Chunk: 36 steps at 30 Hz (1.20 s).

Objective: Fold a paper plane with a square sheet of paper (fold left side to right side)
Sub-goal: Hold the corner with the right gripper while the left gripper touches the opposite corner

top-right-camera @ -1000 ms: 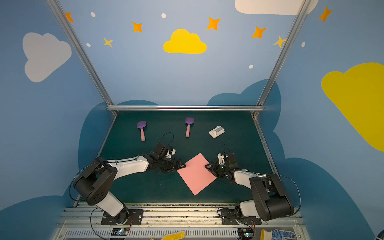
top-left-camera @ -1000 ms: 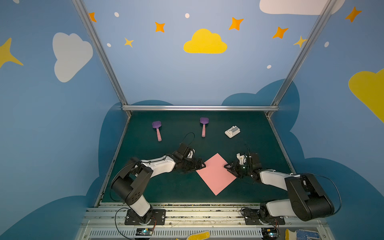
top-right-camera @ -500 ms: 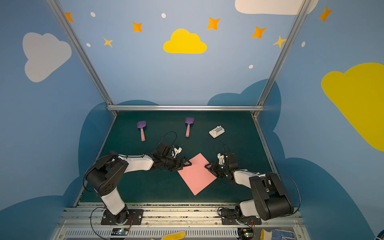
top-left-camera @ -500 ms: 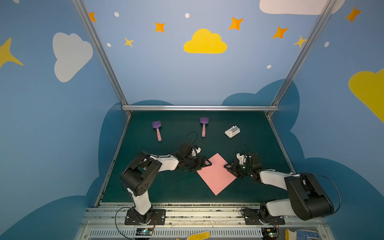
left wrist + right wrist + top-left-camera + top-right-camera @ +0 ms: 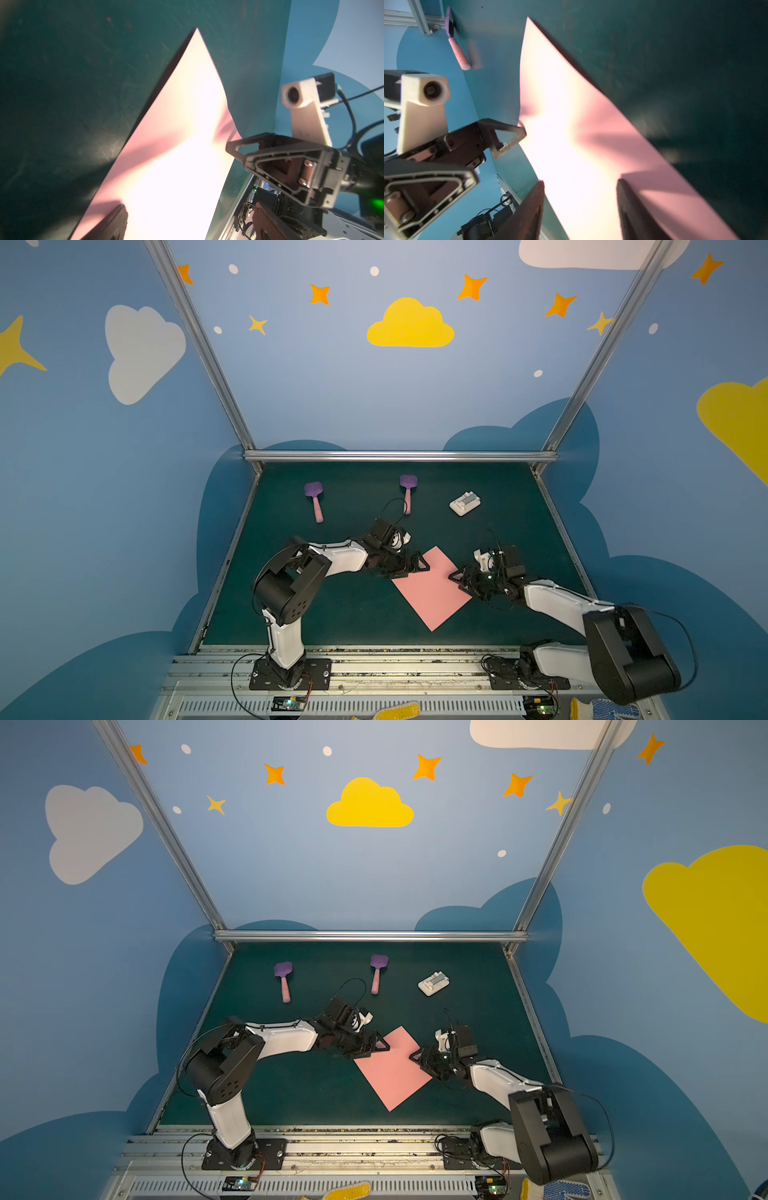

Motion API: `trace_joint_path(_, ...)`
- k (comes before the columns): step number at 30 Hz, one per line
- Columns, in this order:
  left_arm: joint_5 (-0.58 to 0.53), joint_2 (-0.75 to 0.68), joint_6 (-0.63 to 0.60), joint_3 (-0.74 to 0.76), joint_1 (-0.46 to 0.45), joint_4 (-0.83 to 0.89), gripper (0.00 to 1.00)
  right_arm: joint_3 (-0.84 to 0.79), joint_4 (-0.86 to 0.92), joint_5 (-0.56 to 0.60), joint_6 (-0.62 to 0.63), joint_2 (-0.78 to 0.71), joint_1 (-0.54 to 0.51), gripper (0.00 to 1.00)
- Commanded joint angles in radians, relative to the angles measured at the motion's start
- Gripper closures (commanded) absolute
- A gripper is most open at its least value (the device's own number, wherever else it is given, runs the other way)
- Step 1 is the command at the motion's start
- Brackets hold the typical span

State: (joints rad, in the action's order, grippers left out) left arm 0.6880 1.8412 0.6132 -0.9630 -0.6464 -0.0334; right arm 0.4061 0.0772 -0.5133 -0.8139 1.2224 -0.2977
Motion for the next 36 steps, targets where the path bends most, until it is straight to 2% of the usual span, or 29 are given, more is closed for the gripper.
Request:
trace_joint_path(1, -0.065, 0.033, 0.001, 0.055, -0.013, 0.060, 0.05, 0.027, 0.247, 0.095, 0.002, -0.100, 0.006, 0.39)
trace_joint_path(4, -0.075, 0.028, 0.013, 0.076, -0.015, 0.044, 0.05, 0.000, 0.343, 0.184, -0.026, -0.184, 0.019, 0.37)
trace_joint_path(7, -0.077, 0.027, 0.020, 0.090, -0.015, 0.035, 0.05, -0.056, 0.336, 0.238, -0.053, -0.254, 0.035, 0.35)
trace_joint_path(11, -0.081, 0.027, 0.017, 0.095, -0.015, 0.036, 0.05, -0.090, 0.292, 0.220, -0.045, -0.265, 0.070, 0.35)
trace_joint_path(20, -0.078, 0.026, 0.023, 0.095, -0.014, 0.029, 0.05, -0.160, 0.074, 0.164, -0.093, -0.175, 0.111, 0.41)
trace_joint_path(30, -0.078, 0.027, 0.022, 0.088, -0.015, 0.033, 0.05, -0.182, -0.010, 0.137, -0.122, -0.132, 0.120, 0.44)
trace_joint_path(36, -0.079, 0.026, 0.023, 0.097, -0.015, 0.029, 0.05, -0.168, 0.120, 0.194, -0.106, -0.198, 0.138, 0.39)
